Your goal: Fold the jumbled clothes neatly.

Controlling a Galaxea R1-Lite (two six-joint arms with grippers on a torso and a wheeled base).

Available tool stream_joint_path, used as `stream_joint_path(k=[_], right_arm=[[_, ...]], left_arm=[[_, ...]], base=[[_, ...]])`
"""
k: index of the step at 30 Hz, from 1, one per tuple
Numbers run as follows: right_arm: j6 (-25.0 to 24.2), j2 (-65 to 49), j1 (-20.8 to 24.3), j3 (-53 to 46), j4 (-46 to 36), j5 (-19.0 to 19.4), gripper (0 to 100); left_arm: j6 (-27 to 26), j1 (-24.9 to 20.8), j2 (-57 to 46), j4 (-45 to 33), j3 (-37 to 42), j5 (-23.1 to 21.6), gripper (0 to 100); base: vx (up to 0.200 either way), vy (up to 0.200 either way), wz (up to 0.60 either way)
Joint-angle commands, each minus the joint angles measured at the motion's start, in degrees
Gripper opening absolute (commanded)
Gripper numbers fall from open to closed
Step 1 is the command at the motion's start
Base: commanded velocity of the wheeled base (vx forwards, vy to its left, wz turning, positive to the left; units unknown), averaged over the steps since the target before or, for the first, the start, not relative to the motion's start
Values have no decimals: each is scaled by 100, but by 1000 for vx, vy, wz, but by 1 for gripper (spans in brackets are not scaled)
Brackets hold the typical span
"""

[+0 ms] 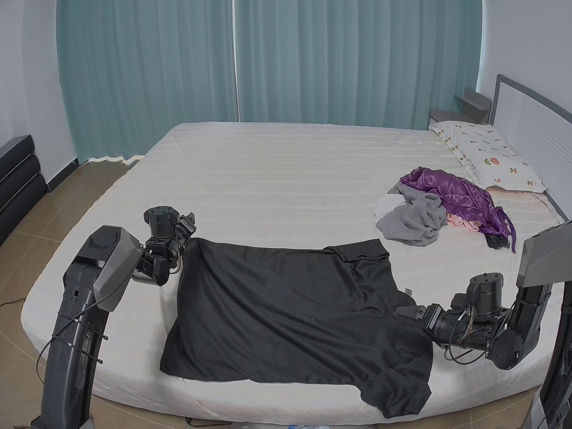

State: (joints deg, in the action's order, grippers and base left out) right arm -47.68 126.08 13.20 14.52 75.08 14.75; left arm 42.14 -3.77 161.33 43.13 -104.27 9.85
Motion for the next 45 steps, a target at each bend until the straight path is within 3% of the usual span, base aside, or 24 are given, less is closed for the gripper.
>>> stream_joint_path(k=[1,4,8,9,10,12,14,15,16,17,27,36,45], right_arm=[[-31,5,7,33,191,-16,100],[-22,40,7,104,402,-25,100],[13,409,-28,772,340,-86,100],[13,409,-28,772,340,-86,100],[66,725,-72,1229,226,-245,100],[241,954,-99,1853,-73,-464,100],[329,998,-125,2134,-319,-543,100],[549,1086,-143,2811,-1022,-693,100],[549,1086,-143,2811,-1022,-693,100],[690,1253,-151,3452,-1532,-842,100],[1068,2518,-160,5922,-2947,-1088,100],[1138,2905,-248,7364,-4072,-1211,100],[1164,3160,-248,7900,-4370,-1396,100]], left_arm=[[57,34,-93,-6,143,8,100],[224,69,-418,-6,600,8,100],[752,104,-1271,11,1822,-502,100],[752,104,-1271,11,1822,-502,100],[831,104,-1438,20,2156,-730,100],[839,104,-1464,20,2306,-774,100],[848,104,-1464,11,2323,-774,100],[875,104,-1447,-15,2385,-765,100],[875,104,-1447,-15,2385,-765,100],[883,104,-1464,2,2560,-783,100],[892,95,-1447,2,2648,-792,100],[892,95,-1420,11,2613,-783,100],[883,95,-1411,11,2560,-783,100]], base=[[0,0,0],[0,0,0],[0,0,0],[0,0,0],[0,0,0],[0,0,0],[0,0,0],[0,0,0],[0,0,0],[0,0,0],[0,0,0],[0,0,0],[0,0,0]])
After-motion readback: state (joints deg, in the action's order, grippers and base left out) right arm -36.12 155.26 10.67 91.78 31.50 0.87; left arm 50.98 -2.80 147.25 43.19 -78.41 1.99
